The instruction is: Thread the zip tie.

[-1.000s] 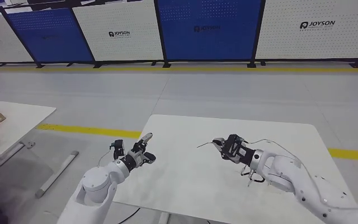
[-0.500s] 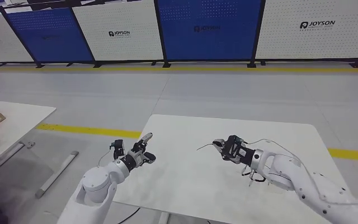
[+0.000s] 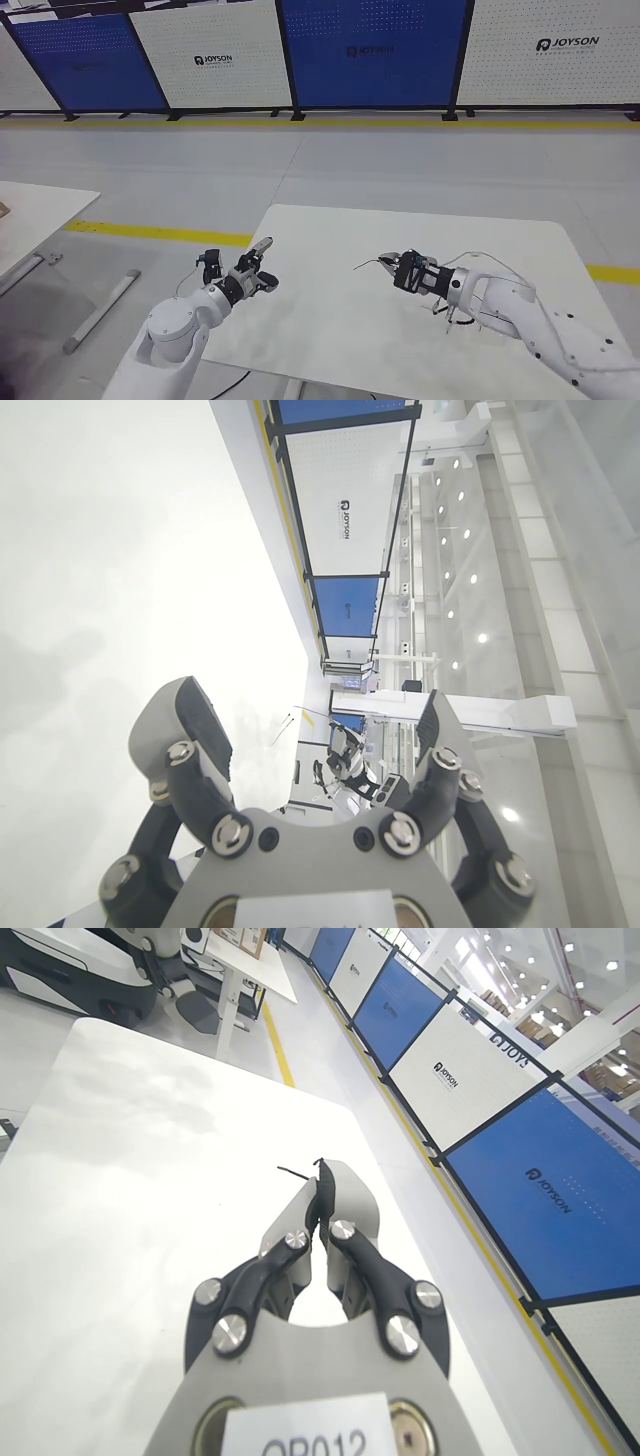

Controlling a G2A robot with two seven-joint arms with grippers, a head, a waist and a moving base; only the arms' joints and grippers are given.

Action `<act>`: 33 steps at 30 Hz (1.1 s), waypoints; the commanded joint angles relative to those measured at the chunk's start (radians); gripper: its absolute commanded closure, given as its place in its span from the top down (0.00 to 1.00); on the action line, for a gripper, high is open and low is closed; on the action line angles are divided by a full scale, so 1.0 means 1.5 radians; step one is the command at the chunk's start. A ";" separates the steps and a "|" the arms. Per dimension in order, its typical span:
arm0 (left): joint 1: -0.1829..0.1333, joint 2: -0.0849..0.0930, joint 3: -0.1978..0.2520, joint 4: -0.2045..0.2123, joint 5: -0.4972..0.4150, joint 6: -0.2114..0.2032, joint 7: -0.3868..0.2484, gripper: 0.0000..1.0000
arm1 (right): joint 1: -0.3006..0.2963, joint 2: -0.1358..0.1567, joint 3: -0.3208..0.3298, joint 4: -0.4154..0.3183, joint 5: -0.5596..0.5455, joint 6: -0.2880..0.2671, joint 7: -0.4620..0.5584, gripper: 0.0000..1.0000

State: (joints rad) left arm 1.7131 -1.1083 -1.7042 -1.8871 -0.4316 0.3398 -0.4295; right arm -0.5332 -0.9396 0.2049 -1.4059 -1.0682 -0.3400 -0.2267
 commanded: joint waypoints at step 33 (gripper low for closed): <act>-0.085 0.093 0.175 0.056 -0.191 0.000 -0.133 1.00 | 0.000 0.000 0.000 0.000 0.000 0.000 0.000 0.00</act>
State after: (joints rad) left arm 1.5936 -0.9784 -1.4632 -1.8061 -0.7006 0.3400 -0.6013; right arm -0.5332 -0.9396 0.2049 -1.4059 -1.0684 -0.3400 -0.2267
